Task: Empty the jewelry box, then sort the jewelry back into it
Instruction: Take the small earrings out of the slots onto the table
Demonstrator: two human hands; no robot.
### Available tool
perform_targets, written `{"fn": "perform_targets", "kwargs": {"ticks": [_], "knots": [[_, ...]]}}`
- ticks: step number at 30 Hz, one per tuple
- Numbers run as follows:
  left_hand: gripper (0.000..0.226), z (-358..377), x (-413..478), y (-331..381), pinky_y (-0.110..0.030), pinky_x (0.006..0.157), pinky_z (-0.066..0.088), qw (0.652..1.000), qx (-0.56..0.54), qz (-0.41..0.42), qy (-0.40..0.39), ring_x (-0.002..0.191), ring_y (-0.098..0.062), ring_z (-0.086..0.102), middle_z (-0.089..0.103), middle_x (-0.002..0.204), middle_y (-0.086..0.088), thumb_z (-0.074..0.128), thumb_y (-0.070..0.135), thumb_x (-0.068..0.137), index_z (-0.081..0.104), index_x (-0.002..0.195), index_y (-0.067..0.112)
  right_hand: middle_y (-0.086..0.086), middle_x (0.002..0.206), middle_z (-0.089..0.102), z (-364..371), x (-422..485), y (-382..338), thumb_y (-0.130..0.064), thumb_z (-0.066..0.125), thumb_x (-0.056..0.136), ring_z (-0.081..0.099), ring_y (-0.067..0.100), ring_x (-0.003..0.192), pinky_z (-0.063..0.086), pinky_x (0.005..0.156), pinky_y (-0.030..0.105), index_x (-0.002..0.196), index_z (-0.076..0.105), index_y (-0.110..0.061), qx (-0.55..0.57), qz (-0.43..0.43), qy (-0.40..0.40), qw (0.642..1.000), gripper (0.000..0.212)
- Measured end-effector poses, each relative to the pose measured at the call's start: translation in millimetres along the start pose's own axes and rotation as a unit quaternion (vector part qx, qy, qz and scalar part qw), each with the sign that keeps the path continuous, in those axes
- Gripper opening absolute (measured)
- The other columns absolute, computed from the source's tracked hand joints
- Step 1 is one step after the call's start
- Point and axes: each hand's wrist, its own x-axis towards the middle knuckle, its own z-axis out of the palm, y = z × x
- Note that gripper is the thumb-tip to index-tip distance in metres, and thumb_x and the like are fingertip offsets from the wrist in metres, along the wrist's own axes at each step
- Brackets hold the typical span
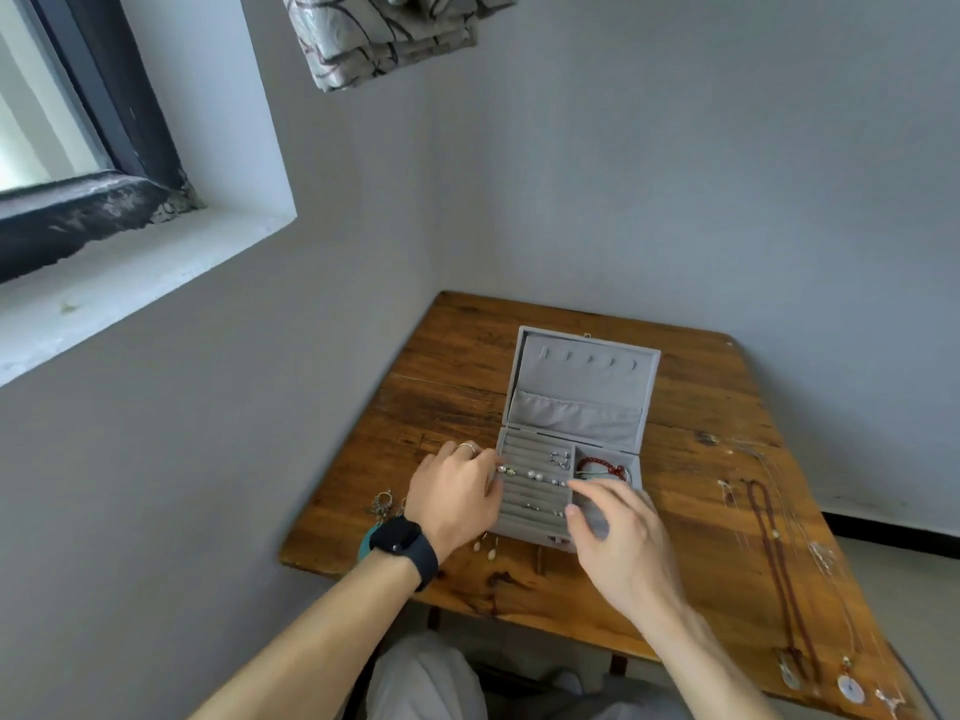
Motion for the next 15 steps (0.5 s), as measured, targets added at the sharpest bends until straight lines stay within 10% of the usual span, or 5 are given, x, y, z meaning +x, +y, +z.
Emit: {"fn": "perform_targets", "kwargs": {"ticks": [15], "knots": [[0.023,49,103,55,-0.038,0.076,0.05,0.991,0.052,-0.015,-0.119,0.106,-0.029,0.06,0.063,0.111,-0.006,0.052,0.028,0.099,0.068,0.109,0.015,-0.007,0.119,0.059,17,102,38,-0.037,0.053,0.098,0.053,0.018,0.116,0.048,0.093,0.029,0.127,0.064,-0.031,-0.139,0.024,-0.099,0.985,0.032]]}}
